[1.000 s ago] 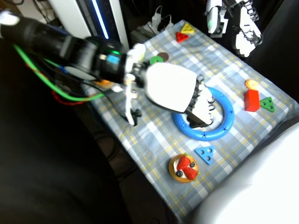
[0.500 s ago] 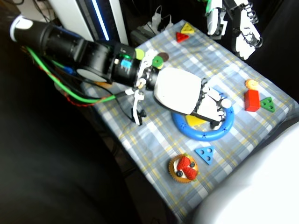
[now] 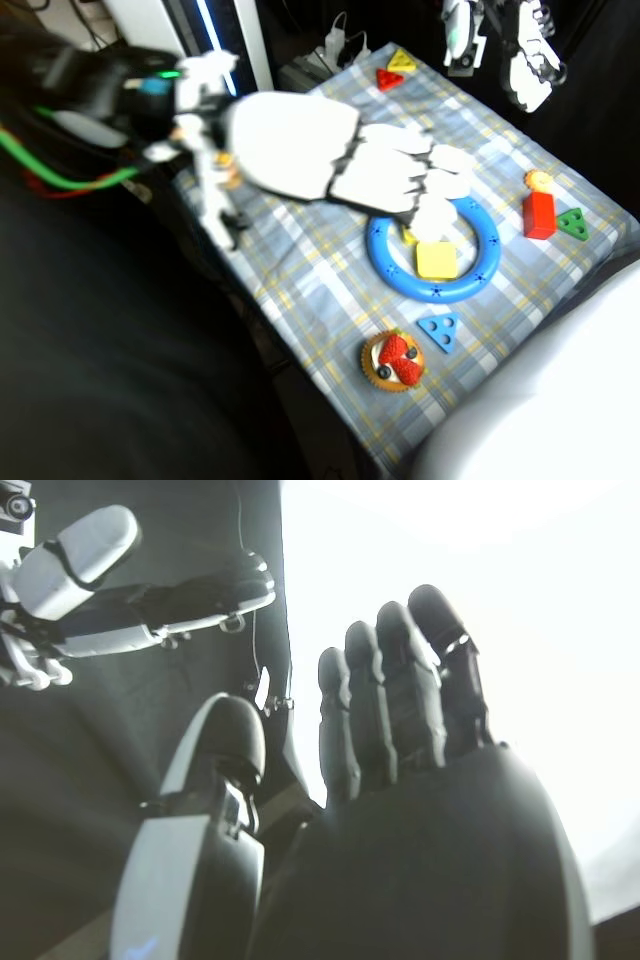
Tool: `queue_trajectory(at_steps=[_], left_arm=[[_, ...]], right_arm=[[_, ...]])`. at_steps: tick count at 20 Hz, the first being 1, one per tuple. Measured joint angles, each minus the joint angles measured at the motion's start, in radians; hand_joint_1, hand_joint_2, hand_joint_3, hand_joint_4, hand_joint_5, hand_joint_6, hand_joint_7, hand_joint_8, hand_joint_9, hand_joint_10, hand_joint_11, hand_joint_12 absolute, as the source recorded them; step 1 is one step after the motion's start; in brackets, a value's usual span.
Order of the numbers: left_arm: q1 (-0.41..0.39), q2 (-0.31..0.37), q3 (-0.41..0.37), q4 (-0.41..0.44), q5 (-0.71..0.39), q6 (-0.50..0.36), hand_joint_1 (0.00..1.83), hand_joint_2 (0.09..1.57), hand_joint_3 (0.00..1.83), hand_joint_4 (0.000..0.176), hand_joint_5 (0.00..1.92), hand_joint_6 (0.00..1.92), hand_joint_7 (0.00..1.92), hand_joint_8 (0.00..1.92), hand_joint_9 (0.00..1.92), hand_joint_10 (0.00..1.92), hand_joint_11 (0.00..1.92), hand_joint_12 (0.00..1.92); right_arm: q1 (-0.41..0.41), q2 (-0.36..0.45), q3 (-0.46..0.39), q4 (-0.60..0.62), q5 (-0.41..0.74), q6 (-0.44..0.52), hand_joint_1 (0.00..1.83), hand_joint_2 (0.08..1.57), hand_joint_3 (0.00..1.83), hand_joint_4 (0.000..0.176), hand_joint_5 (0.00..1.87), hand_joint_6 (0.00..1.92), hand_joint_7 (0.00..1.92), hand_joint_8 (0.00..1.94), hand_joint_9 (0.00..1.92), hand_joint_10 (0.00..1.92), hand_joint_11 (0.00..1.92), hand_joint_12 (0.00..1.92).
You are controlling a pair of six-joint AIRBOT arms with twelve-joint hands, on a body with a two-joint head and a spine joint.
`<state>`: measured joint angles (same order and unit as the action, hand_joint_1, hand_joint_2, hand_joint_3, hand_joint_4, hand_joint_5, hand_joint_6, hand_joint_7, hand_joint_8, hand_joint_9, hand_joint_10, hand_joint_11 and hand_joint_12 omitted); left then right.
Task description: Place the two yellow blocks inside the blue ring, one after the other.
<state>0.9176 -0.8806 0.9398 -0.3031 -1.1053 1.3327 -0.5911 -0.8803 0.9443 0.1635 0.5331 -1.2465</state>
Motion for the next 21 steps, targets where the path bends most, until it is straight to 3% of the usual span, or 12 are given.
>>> queue_trajectory(at_steps=[2, 3, 5, 6, 7, 10, 11, 13, 14, 15, 18, 21], left_arm=[[0.023, 0.006, -0.002, -0.008, -0.042, -0.037, 0.56, 1.39, 0.0, 0.0, 0.29, 0.0, 0.27, 0.0, 0.21, 0.01, 0.0, 0.48], [0.024, 0.006, -0.002, -0.012, -0.047, -0.046, 0.43, 1.4, 0.0, 0.033, 0.23, 0.0, 0.22, 0.0, 0.17, 0.0, 0.0, 0.35], [0.028, 0.006, 0.006, -0.011, -0.076, -0.095, 0.41, 1.41, 0.0, 0.037, 0.18, 0.0, 0.21, 0.0, 0.18, 0.01, 0.0, 0.41], [0.032, 0.006, 0.019, -0.002, -0.093, -0.14, 0.39, 1.42, 0.0, 0.034, 0.16, 0.01, 0.22, 0.0, 0.24, 0.02, 0.0, 0.73], [0.038, 0.006, 0.025, -0.004, -0.114, -0.169, 0.41, 1.42, 0.0, 0.05, 0.15, 0.0, 0.25, 0.01, 0.3, 0.05, 0.0, 1.0], [0.079, -0.006, 0.055, -0.022, -0.187, -0.29, 0.39, 1.39, 0.0, 0.107, 0.1, 0.0, 0.22, 0.0, 0.28, 0.04, 0.0, 1.21], [0.095, -0.014, 0.068, -0.027, -0.21, -0.346, 0.38, 1.38, 0.0, 0.113, 0.1, 0.0, 0.22, 0.0, 0.3, 0.05, 0.0, 1.32], [0.122, -0.016, 0.069, -0.036, -0.268, -0.389, 0.37, 1.38, 0.0, 0.083, 0.11, 0.01, 0.23, 0.0, 0.33, 0.06, 0.0, 1.31], [0.126, -0.015, 0.06, -0.039, -0.302, -0.39, 0.39, 1.38, 0.0, 0.112, 0.12, 0.01, 0.23, 0.0, 0.29, 0.04, 0.0, 1.24], [0.137, -0.011, 0.043, -0.034, -0.361, -0.392, 0.35, 1.34, 0.0, 0.13, 0.12, 0.0, 0.23, 0.0, 0.29, 0.04, 0.0, 1.32], [0.168, 0.013, 0.017, -0.011, -0.486, -0.392, 0.48, 1.36, 0.0, 0.11, 0.12, 0.01, 0.21, 0.01, 0.24, 0.01, 0.0, 0.9], [0.145, 0.025, 0.014, -0.002, -0.512, -0.387, 0.49, 1.38, 0.01, 0.126, 0.01, 0.0, 0.09, 0.0, 0.16, 0.0, 0.0, 0.77]], right_arm=[[-0.066, 0.059, -0.043, -0.008, 0.082, 0.037, 0.41, 1.35, 0.01, 0.037, 0.0, 0.0, 0.0, 0.0, 0.05, 0.12, 0.0, 0.76], [-0.082, 0.075, -0.054, -0.005, 0.107, 0.043, 0.42, 1.34, 0.0, 0.032, 0.0, 0.0, 0.0, 0.0, 0.04, 0.09, 0.0, 0.57], [-0.13, 0.114, -0.082, 0.012, 0.185, 0.05, 0.39, 1.34, 0.0, 0.039, 0.0, 0.0, 0.0, 0.0, 0.03, 0.04, 0.0, 0.16], [-0.162, 0.13, -0.093, 0.02, 0.238, 0.072, 0.39, 1.34, 0.0, 0.036, 0.0, 0.0, 0.0, 0.0, 0.03, 0.03, 0.0, 0.03], [-0.185, 0.136, -0.095, 0.019, 0.28, 0.101, 0.39, 1.31, 0.0, 0.015, 0.0, 0.0, 0.0, 0.0, 0.08, 0.03, 0.0, 0.32], [-0.269, 0.14, -0.097, 0.051, 0.411, 0.177, 0.54, 1.31, 0.0, 0.056, 0.0, 0.0, 0.0, 0.0, 0.05, 0.02, 0.0, 0.21], [-0.297, 0.148, -0.108, 0.073, 0.457, 0.181, 0.56, 1.32, 0.0, 0.036, 0.0, 0.0, 0.0, 0.0, 0.07, 0.02, 0.0, 0.2], [-0.34, 0.168, -0.13, 0.097, 0.558, 0.185, 0.55, 1.34, 0.01, 0.015, 0.0, 0.0, 0.0, 0.0, 0.03, 0.0, 0.0, 0.21], [-0.355, 0.175, -0.137, 0.105, 0.604, 0.186, 0.49, 1.33, 0.0, 0.023, 0.0, 0.0, 0.0, 0.0, 0.1, 0.01, 0.0, 0.55], [-0.372, 0.182, -0.141, 0.113, 0.668, 0.189, 0.49, 1.34, 0.0, 0.026, 0.0, 0.0, 0.0, 0.0, 0.1, 0.01, 0.0, 0.5], [-0.412, 0.208, -0.164, 0.133, 0.825, 0.198, 0.58, 1.31, 0.0, 0.01, 0.0, 0.0, 0.0, 0.0, 0.04, 0.01, 0.0, 0.32], [-0.456, 0.23, -0.183, 0.132, 0.969, 0.198, 0.58, 1.24, 0.0, 0.0, 0.0, 0.0, 0.03, 0.01, 0.1, 0.03, 0.0, 0.96]])
